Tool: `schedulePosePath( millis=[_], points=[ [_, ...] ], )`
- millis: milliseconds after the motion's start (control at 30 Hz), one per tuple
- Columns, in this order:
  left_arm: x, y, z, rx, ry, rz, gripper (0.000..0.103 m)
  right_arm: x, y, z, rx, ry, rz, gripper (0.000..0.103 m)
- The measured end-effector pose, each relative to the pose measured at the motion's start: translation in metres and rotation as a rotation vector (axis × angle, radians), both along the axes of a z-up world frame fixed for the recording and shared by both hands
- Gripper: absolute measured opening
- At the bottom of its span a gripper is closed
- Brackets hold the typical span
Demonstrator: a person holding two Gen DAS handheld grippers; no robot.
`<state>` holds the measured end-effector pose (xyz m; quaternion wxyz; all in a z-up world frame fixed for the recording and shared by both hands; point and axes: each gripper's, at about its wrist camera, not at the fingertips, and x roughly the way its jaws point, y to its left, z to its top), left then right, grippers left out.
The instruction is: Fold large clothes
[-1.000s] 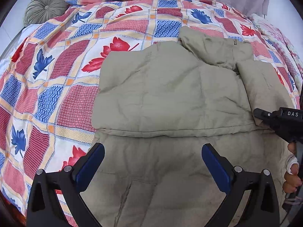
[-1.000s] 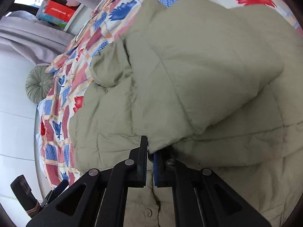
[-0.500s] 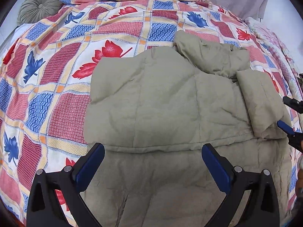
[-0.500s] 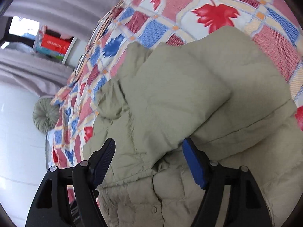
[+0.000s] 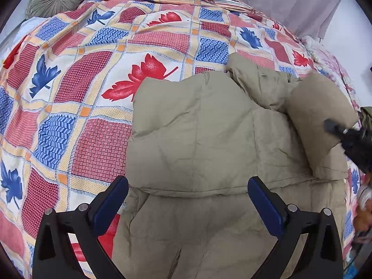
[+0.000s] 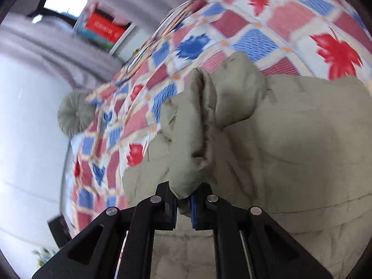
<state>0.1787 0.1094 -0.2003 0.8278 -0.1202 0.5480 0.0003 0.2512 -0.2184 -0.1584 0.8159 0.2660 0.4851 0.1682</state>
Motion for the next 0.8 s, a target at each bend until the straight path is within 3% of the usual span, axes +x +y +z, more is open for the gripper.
schedulePosePath(
  millis=[100, 233, 267, 367, 533, 633, 667, 767, 800],
  points=[
    [0.002, 0.008, 0.000, -0.075, 0.003, 0.018, 0.103, -0.007, 0.047, -0.010, -0.118, 0.014, 0.123, 0.009],
    [0.008, 0.004, -0.001, -0.142, 0.021, -0.008, 0.103, -0.015, 0.067, -0.039, -0.142, 0.106, 0.156, 0.014],
    [0.009, 0.000, -0.001, -0.152, 0.023, -0.022, 0.103, -0.016, 0.067, -0.045, -0.127, 0.133, 0.154, 0.025],
    [0.015, -0.014, 0.000, -0.203, 0.022, -0.066, 0.103, -0.026, 0.055, -0.054, -0.056, 0.177, 0.146, 0.085],
    [0.036, -0.040, -0.010, -0.266, 0.038, -0.080, 0.103, -0.048, 0.013, -0.042, 0.022, 0.167, 0.102, 0.085],
    [0.054, -0.058, -0.023, -0.331, 0.066, -0.084, 0.101, -0.062, -0.042, -0.048, 0.099, 0.211, -0.027, 0.085],
    [0.060, -0.066, -0.028, -0.340, 0.069, -0.092, 0.092, -0.065, -0.060, -0.051, 0.135, 0.226, -0.074, 0.085],
    [0.077, -0.089, -0.043, -0.346, 0.103, -0.107, 0.079, -0.076, -0.116, -0.065, 0.220, 0.264, -0.237, 0.085],
    [0.082, -0.095, -0.047, -0.360, 0.104, -0.111, 0.067, -0.080, -0.134, -0.071, 0.256, 0.272, -0.292, 0.085]
  ],
)
